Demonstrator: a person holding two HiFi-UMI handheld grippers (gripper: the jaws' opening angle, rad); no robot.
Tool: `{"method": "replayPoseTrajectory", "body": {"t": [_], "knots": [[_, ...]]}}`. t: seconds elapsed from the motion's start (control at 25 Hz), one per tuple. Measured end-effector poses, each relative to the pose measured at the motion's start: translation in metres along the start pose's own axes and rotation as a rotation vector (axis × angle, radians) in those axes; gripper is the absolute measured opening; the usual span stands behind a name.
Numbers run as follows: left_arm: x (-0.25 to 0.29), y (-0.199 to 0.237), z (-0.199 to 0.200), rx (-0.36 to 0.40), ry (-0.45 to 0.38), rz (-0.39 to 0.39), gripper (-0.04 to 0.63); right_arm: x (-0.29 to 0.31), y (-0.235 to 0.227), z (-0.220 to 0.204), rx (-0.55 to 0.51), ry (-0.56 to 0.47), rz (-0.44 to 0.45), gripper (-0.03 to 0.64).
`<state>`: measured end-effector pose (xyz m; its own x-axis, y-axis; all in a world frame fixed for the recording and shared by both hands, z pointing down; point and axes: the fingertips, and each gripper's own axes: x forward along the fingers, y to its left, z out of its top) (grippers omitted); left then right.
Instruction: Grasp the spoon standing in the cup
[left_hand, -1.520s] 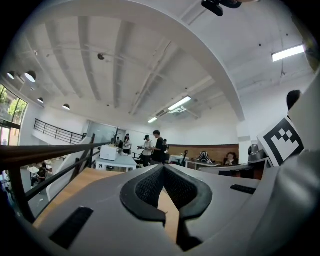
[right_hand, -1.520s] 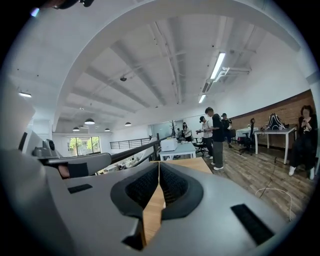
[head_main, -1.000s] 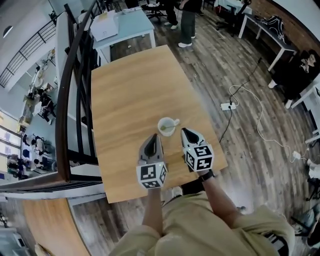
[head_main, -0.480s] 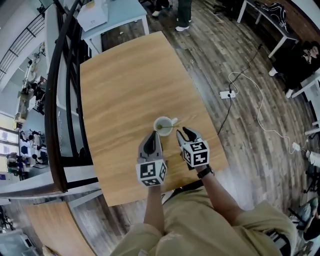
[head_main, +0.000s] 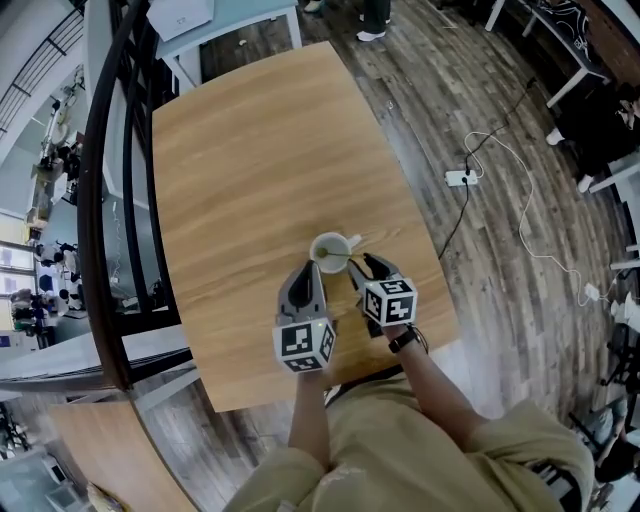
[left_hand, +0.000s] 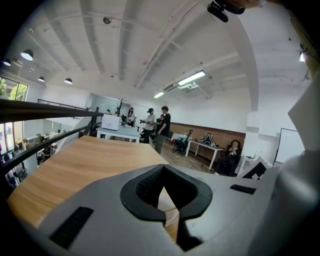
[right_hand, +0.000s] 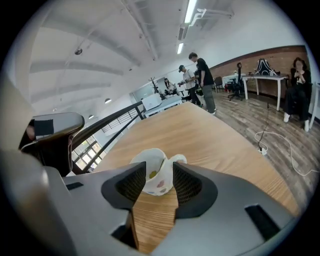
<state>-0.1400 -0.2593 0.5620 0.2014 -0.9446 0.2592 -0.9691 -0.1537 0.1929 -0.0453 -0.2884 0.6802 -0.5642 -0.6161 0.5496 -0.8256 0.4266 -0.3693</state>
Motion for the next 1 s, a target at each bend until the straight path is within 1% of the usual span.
{"method": "replayPoseTrajectory", "body": {"t": [0.16, 0.2, 0.32, 0.48, 0.6, 0.8, 1.0], "knots": [[0.006, 0.004, -0.004, -0.010, 0.012, 0.004, 0.002, 0.011, 0.000, -0.003, 0.064, -0.018, 0.024, 0.144], [0.007, 0.005, -0.004, -0.012, 0.013, 0.005, 0.002, 0.013, 0.000, -0.003, 0.076, -0.027, 0.025, 0.135], [0.009, 0.006, -0.007, -0.015, 0.015, 0.016, 0.002, 0.016, -0.002, -0.003, 0.094, -0.036, 0.023, 0.069], [0.009, 0.005, -0.008, -0.018, 0.010, 0.037, 0.002, 0.021, -0.004, -0.006, 0.085, -0.030, 0.009, 0.028], [0.008, 0.000, -0.005, -0.015, 0.002, 0.037, 0.002, 0.020, -0.004, -0.004, 0.081, -0.034, 0.006, 0.021], [0.000, -0.002, 0.007, -0.007, -0.039, 0.051, 0.002, 0.014, 0.000, -0.001, 0.119, -0.053, 0.017, 0.017], [-0.009, -0.005, 0.013, 0.007, -0.051, 0.058, 0.002, 0.001, 0.007, 0.013, 0.101, -0.087, 0.025, 0.017]]}}
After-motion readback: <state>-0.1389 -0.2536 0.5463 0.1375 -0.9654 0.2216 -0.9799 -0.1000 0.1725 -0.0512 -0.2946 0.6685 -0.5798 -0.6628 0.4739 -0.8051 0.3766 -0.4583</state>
